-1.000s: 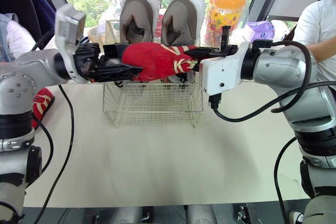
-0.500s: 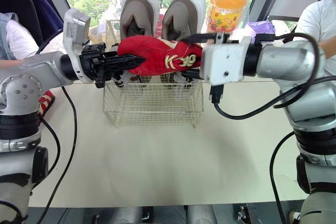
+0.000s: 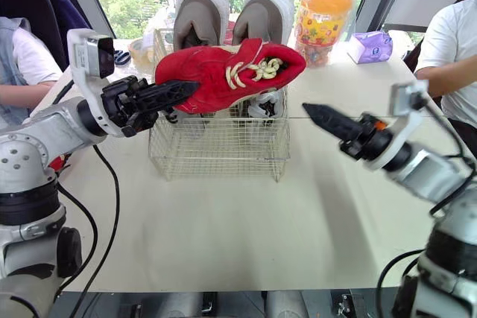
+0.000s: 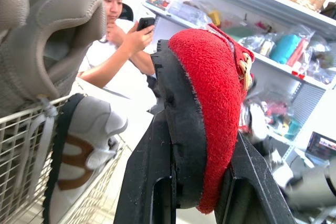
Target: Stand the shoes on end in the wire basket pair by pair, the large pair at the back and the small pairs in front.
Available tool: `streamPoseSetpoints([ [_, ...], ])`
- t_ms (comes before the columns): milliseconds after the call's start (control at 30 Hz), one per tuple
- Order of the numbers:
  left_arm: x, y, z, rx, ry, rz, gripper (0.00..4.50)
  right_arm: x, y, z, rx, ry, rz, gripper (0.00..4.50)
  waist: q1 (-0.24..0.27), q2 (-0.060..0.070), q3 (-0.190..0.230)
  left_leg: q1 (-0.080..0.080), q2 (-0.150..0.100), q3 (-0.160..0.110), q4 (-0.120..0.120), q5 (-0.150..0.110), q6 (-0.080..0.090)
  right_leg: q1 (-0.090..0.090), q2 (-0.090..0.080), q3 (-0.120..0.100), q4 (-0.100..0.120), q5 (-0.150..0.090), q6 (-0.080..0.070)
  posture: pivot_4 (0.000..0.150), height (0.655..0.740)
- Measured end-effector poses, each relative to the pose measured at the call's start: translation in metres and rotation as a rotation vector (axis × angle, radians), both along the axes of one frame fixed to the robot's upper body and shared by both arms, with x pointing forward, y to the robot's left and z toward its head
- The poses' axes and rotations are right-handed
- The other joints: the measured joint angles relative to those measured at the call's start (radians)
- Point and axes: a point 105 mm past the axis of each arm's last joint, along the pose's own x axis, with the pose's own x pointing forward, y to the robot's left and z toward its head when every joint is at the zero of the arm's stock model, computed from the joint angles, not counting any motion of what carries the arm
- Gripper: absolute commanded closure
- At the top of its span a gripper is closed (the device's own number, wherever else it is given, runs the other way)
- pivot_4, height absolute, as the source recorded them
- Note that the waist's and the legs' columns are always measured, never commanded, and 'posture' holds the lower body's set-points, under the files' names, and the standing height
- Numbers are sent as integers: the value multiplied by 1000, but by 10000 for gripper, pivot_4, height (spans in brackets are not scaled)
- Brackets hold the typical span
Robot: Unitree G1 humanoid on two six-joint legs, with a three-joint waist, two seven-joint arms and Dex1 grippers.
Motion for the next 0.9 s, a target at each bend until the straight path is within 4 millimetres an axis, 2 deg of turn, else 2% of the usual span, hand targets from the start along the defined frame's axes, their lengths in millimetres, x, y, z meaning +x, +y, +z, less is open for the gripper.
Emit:
streamPoseSetpoints([
  [67,-1,-2,0,-7,6,-2,42471,-6,22,8,38,-38,35,433,-6,0,0,0,0,-1,0,0,0,0,1,0,0,0,0,1500,7400],
  [167,0,-4,-2,-18,25,3,42471,0,39,21,107,-70,26,433,-5,0,0,0,0,-1,0,0,0,0,1,0,0,0,0,1500,7400],
  [300,0,-2,3,-59,16,19,42471,7,46,42,160,-129,0,433,1,0,0,-1,0,0,0,0,0,0,1,0,-1,0,0,1500,7400],
  [567,1,1,5,-90,13,43,42471,9,53,53,182,-147,6,433,-2,0,0,-1,0,0,0,0,0,0,1,-1,-2,0,0,1500,7400],
  [667,1,2,6,-95,11,52,42471,8,57,56,195,-152,27,8769,-2,0,0,-1,0,0,0,0,0,0,1,0,-2,0,0,1500,7400],
  [800,2,4,8,-111,4,67,42471,7,62,66,217,-173,38,28240,-3,0,0,-1,0,0,0,0,0,0,1,-1,-2,0,0,1500,7400],
  [900,2,6,12,-131,-11,76,42471,11,65,71,229,-172,43,40938,-3,0,0,-1,0,0,0,0,0,0,1,-1,-2,0,0,1500,7400],
])
